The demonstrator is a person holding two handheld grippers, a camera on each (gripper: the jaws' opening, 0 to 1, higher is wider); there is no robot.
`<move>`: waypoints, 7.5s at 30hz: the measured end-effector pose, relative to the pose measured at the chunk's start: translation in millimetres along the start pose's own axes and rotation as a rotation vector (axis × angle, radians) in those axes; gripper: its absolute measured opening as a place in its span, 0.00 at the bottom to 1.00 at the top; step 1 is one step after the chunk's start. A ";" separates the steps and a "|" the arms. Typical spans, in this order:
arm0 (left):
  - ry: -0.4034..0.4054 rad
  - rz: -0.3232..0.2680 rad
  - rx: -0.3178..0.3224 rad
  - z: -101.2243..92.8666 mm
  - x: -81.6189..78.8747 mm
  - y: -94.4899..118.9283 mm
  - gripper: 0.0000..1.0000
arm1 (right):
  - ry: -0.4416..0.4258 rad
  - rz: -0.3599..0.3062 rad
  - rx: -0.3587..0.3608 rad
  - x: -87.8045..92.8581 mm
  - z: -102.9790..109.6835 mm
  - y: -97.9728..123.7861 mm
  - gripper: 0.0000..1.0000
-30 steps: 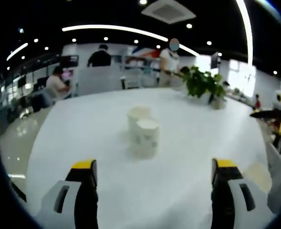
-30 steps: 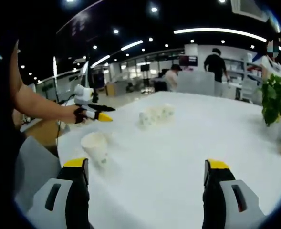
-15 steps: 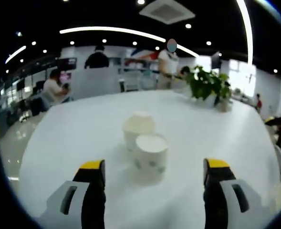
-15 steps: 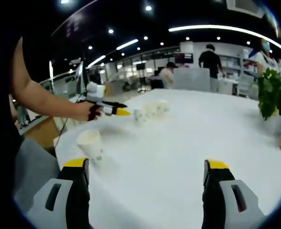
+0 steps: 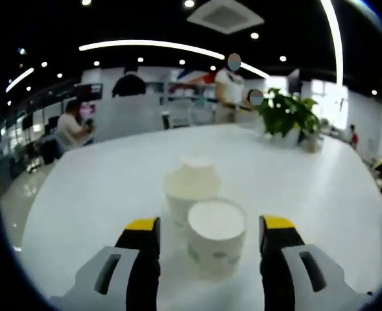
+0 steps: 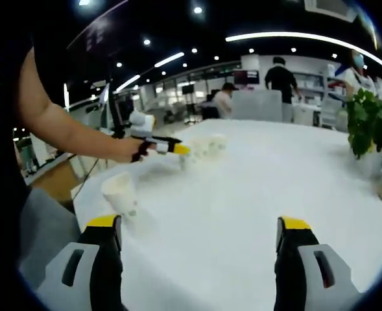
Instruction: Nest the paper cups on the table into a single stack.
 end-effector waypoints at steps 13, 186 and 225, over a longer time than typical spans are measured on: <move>-0.052 0.029 0.013 -3.9 7.9 0.2 0.37 | -0.006 0.000 0.009 8.8 3.0 6.6 0.97; -0.140 -0.467 0.621 -147.5 -93.1 293.8 0.37 | 0.223 -0.328 -0.447 -153.3 121.9 52.2 0.71; -0.313 -0.275 0.719 -156.8 -62.0 295.0 0.36 | 0.230 -0.252 -0.759 -171.6 156.5 48.2 0.06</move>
Point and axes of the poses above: the point that each gripper's makers call its tool centre point, and the gripper's own axes: y roughly backward along the fingers, z roughly to its left, x roughly out of its underside, the point moved 10 cm from there along y, roughly backward along the fingers, and after that the axes turned 12 degrees about z, right-handed, at the moved point
